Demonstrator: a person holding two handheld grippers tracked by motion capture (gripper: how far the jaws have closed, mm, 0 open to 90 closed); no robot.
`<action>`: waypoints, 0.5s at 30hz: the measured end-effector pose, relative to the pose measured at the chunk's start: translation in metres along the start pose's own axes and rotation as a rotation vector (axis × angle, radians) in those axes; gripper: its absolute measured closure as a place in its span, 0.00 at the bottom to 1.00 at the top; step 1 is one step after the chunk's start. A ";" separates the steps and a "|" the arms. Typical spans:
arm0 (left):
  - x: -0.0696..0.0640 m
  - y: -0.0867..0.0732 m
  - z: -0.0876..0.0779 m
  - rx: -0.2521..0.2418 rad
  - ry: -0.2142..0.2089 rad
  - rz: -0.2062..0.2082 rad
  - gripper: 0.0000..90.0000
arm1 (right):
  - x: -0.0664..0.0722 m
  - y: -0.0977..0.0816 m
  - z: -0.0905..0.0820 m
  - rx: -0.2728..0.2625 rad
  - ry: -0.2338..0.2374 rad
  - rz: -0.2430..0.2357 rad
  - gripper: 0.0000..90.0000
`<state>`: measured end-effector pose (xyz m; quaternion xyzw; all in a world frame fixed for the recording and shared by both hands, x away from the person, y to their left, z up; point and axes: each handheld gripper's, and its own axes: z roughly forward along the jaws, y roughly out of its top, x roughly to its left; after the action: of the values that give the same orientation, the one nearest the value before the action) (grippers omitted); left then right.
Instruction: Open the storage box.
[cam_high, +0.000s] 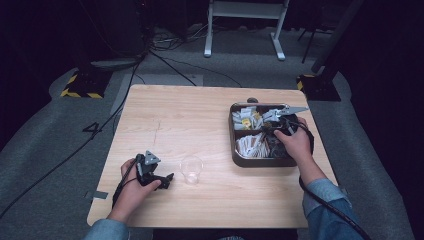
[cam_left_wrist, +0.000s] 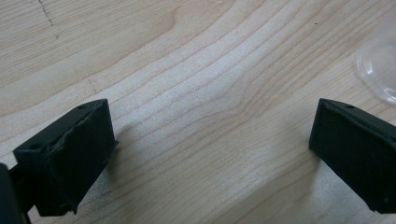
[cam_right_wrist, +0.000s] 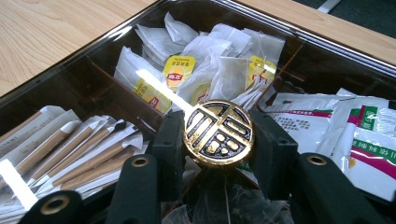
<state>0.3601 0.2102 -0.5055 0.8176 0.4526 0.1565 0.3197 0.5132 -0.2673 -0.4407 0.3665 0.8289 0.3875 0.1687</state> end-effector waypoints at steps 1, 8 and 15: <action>0.000 0.000 0.000 0.000 0.000 0.000 0.00 | 0.000 0.000 0.000 0.000 0.000 0.002 0.65; 0.000 0.000 0.000 0.000 0.000 0.000 0.01 | 0.000 0.007 -0.005 0.007 0.004 0.011 0.65; 0.001 0.000 -0.001 -0.008 0.010 -0.004 0.03 | 0.004 0.030 -0.023 -0.025 -0.011 0.018 0.65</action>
<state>0.3599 0.2112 -0.5052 0.8147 0.4550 0.1616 0.3210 0.5118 -0.2638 -0.4027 0.3739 0.8197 0.3974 0.1741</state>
